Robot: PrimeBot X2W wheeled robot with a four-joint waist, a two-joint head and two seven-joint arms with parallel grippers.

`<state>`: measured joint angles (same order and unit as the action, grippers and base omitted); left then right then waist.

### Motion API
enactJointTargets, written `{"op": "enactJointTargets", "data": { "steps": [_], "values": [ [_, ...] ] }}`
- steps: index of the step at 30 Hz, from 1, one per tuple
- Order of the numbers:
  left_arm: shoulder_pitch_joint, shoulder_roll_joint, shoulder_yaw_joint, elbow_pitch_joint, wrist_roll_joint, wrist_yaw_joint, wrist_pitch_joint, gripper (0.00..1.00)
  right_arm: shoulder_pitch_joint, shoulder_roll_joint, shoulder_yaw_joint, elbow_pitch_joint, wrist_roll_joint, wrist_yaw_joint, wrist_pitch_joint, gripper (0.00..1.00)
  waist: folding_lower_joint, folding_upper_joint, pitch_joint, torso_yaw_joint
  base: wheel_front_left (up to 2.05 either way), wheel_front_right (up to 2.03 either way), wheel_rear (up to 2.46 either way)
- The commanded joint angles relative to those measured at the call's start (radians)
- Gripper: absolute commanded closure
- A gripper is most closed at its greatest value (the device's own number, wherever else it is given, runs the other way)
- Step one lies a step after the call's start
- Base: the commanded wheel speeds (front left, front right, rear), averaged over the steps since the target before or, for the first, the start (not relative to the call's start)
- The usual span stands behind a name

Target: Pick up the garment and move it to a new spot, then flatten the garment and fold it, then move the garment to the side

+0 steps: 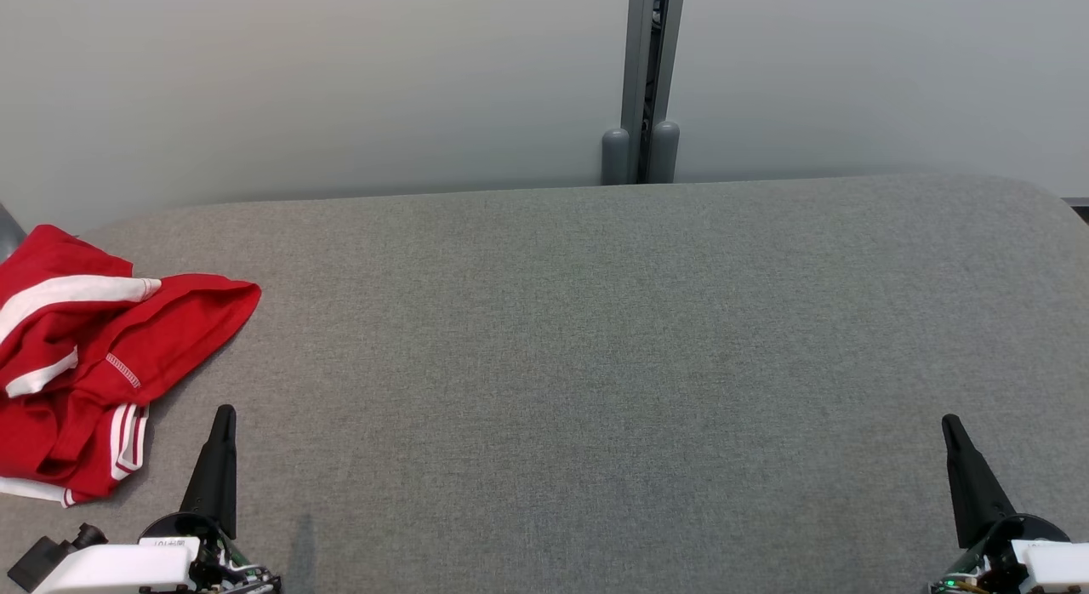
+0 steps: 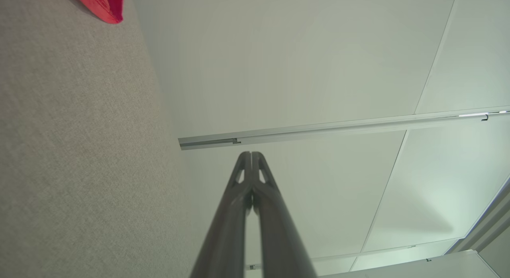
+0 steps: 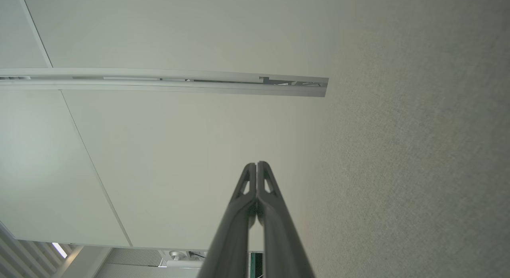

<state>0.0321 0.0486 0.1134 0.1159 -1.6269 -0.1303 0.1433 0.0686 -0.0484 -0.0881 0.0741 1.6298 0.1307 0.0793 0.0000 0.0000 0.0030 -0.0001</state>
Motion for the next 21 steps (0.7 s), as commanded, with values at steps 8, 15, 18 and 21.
{"op": "enactJointTargets", "data": {
  "steps": [8,15,18,21],
  "values": [
    [-0.023,0.004,0.003,-0.002,0.002,-0.004,0.0,1.0,-0.01,-0.006,-0.002,-0.005,-0.001,0.0,0.001,1.0,0.0,0.0,0.0,0.0,0.0,0.0,0.0],
    [-0.023,0.004,0.003,-0.002,0.002,-0.004,0.0,1.0,-0.01,-0.006,-0.002,-0.005,-0.001,0.0,0.001,1.0,0.0,0.0,0.0,0.0,0.0,0.0,0.0],
    [-0.023,0.004,0.003,-0.002,0.002,-0.004,0.0,1.0,-0.01,-0.006,-0.002,-0.005,-0.001,0.0,0.001,1.0,0.0,0.0,0.0,0.0,0.0,0.0,0.0],
    [-0.023,0.004,0.003,-0.002,0.002,-0.004,0.0,1.0,-0.01,-0.006,-0.002,-0.005,-0.001,0.0,0.001,1.0,0.0,0.0,0.0,0.0,0.0,0.0,0.0]
  ]
}}
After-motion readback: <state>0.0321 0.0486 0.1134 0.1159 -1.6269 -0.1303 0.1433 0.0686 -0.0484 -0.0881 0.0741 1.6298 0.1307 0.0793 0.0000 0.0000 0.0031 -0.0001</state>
